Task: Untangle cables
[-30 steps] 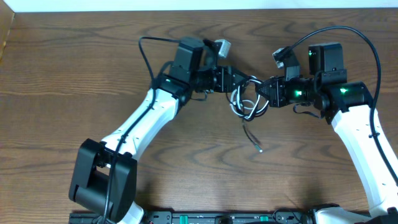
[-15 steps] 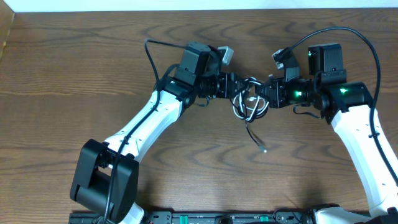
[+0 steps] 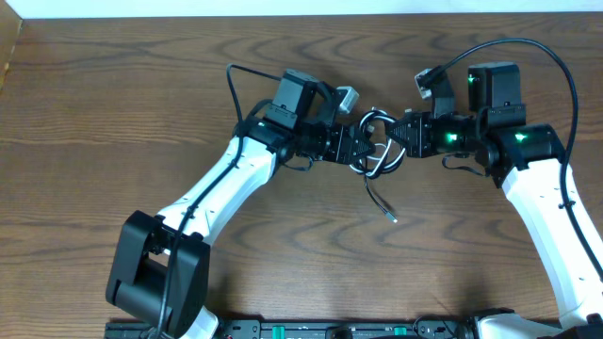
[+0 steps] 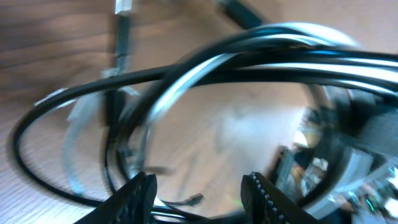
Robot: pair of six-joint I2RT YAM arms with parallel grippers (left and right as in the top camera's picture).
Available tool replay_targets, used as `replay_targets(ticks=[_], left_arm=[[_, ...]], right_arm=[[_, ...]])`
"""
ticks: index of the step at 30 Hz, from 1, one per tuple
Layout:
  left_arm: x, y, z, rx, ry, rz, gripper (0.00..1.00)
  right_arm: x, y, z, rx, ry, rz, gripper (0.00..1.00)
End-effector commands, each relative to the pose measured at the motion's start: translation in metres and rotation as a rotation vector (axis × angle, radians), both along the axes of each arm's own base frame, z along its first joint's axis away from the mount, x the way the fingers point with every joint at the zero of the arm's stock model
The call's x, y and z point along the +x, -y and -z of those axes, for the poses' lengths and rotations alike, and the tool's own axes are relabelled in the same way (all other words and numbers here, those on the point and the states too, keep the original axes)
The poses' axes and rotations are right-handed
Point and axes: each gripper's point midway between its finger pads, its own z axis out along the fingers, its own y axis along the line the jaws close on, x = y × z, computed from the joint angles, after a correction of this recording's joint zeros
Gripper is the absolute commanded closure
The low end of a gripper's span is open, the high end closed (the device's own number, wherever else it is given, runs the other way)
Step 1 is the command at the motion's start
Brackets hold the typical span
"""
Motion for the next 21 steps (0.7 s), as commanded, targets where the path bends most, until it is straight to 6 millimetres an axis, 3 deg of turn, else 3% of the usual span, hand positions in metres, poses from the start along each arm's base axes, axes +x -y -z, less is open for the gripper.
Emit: replay_targets(ticks=[1,5,8,14,21], left_arm=[[-0.017,-0.004,-0.03,-0.169,0.067,0.176,0.52],[-0.025,-0.011,-0.037,-0.224,0.083,0.235,0.51],[-0.036,-0.013,-0.03,-0.207,0.09,0.275,0.51],[-0.05,-0.021,-0.004,-0.086,0.08,0.299,0.51],[-0.057,-0.013,0.026,0.062,0.157,0.336,0.56]], right_arm=[[-0.003,-0.006,-0.01,0.007,0.024,-0.03,0.99],[-0.004,-0.006,-0.008,0.006,0.013,-0.032,0.99],[-0.006,-0.006,-0.007,0.005,0.005,-0.032,0.99],[-0.007,-0.005,-0.006,0.003,-0.006,-0.032,0.99],[-0.007,-0.005,-0.006,0.003,-0.006,-0.031,0.99]])
